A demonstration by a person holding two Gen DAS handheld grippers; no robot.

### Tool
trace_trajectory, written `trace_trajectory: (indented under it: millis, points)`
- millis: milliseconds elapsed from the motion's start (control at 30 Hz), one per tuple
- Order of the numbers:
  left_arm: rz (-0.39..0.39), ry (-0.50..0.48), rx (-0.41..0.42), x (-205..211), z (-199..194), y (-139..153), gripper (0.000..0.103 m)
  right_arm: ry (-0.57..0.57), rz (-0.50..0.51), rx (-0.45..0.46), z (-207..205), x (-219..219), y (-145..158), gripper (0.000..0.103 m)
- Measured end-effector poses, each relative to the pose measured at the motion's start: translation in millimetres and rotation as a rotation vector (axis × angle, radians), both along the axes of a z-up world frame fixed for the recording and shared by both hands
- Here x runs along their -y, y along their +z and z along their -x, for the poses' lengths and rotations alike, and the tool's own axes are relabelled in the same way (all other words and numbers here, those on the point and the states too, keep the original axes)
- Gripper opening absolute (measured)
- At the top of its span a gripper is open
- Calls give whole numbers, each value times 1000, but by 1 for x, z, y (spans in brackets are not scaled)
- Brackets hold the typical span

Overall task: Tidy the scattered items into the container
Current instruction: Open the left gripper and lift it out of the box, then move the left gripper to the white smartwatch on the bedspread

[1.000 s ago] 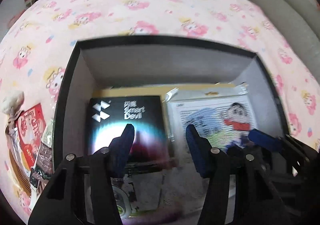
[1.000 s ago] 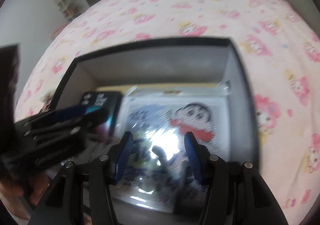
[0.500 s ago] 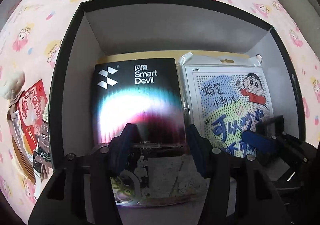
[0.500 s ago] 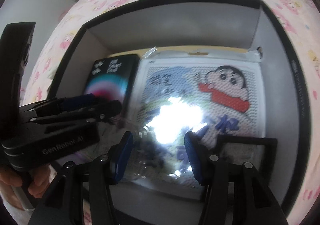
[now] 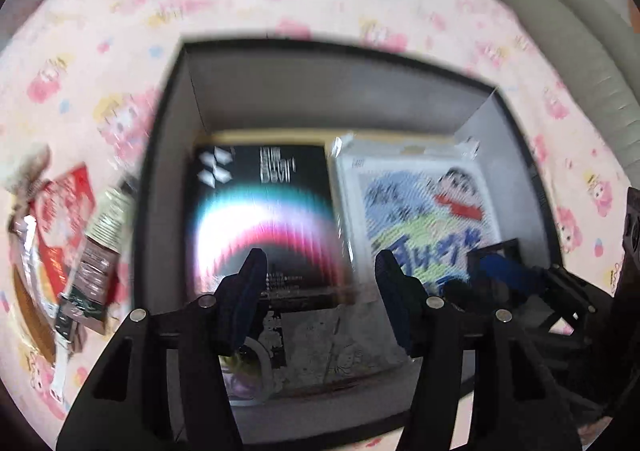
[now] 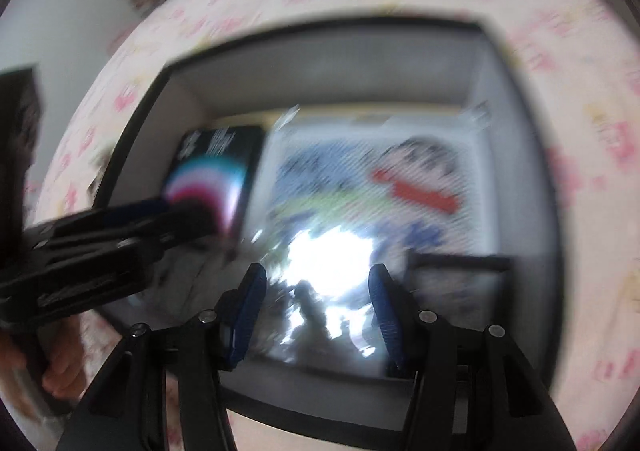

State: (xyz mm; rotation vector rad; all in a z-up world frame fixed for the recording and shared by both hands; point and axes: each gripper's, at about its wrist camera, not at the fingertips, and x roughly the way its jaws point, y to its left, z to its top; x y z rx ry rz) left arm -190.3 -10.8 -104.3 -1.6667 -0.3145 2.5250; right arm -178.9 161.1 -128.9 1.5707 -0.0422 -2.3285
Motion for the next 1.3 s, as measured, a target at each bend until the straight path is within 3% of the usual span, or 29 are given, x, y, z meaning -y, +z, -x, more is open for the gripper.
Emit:
trace_trajectory:
  millis: [67,233,400,500,833,1100,1300]
  points:
    - [1,6,-54,3,-13,15,58,-35,3,-69,-7,-5,14,49]
    - [-9,4,-167,0,-44,50,63,-59,103,-136,-27,-16,44,51]
    - [-13,-23,-203,-3,-61,75,63,-72,134,-176,-31,-8,63,51]
    - [-15,-45,-213,-5,-72,80,63,-89,185,-173,-46,-13,66,55]
    - [-54,-56,-219,5,-104,83,65,-77,177,-224,-78,4,83,58]
    - [-44,-68,-219,33,-130,84,65,-51,187,-208,-100,33,81,59]
    - [-67,-21,-209,74,-149,75,65,28,159,-196,-107,73,78,59]
